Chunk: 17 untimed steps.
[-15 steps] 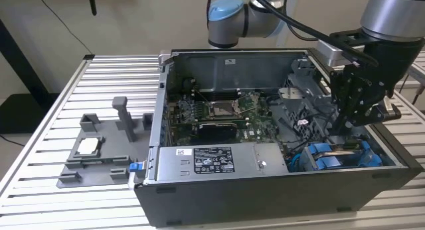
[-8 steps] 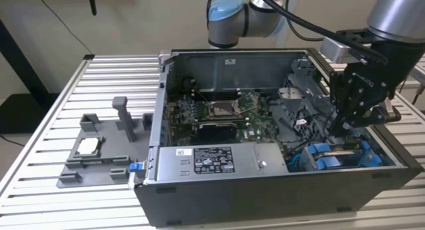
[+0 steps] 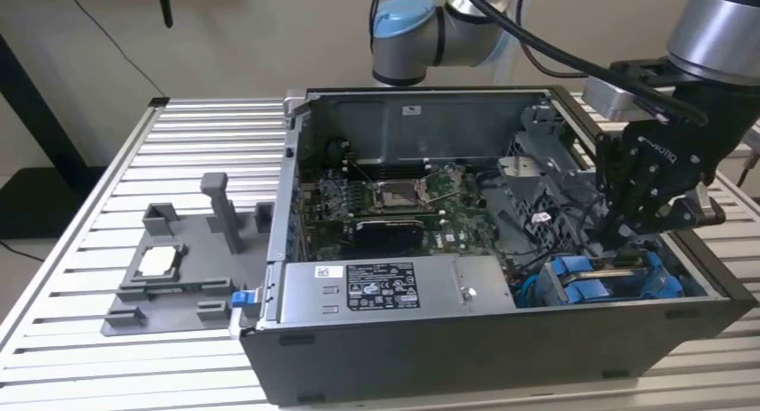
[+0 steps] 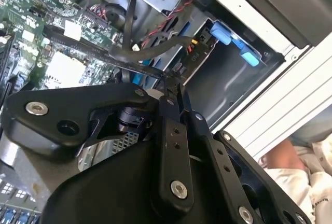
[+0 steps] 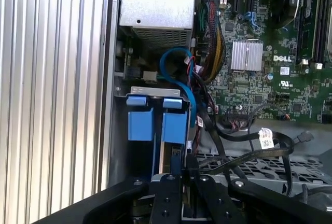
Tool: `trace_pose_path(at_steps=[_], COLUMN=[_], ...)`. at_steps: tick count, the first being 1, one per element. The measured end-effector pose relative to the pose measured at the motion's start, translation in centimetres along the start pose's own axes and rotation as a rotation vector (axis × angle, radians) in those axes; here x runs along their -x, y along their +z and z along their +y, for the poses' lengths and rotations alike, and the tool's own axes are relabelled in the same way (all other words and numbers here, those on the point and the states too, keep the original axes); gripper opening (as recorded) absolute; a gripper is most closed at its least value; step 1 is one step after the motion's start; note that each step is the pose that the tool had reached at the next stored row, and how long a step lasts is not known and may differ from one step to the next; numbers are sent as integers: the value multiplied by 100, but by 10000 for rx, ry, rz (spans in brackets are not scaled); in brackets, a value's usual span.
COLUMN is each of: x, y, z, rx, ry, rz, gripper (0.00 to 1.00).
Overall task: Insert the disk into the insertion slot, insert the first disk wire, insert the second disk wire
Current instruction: 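Insert the second disk wire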
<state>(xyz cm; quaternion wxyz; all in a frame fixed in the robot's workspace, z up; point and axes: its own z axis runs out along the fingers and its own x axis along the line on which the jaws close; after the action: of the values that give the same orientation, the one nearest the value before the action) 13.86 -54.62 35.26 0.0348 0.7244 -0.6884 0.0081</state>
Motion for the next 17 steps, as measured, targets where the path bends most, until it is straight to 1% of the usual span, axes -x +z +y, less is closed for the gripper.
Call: trace_pose_path(at_steps=[7, 11, 13, 17], x=[-8, -28, -31, -32], y=[26, 33, 37, 42], z=[-9, -46, -55, -59], rx=[23, 107, 143, 153], ry=[339, 343, 358, 423], rz=[-17, -20, -25, -25], gripper=[16, 16, 16, 16])
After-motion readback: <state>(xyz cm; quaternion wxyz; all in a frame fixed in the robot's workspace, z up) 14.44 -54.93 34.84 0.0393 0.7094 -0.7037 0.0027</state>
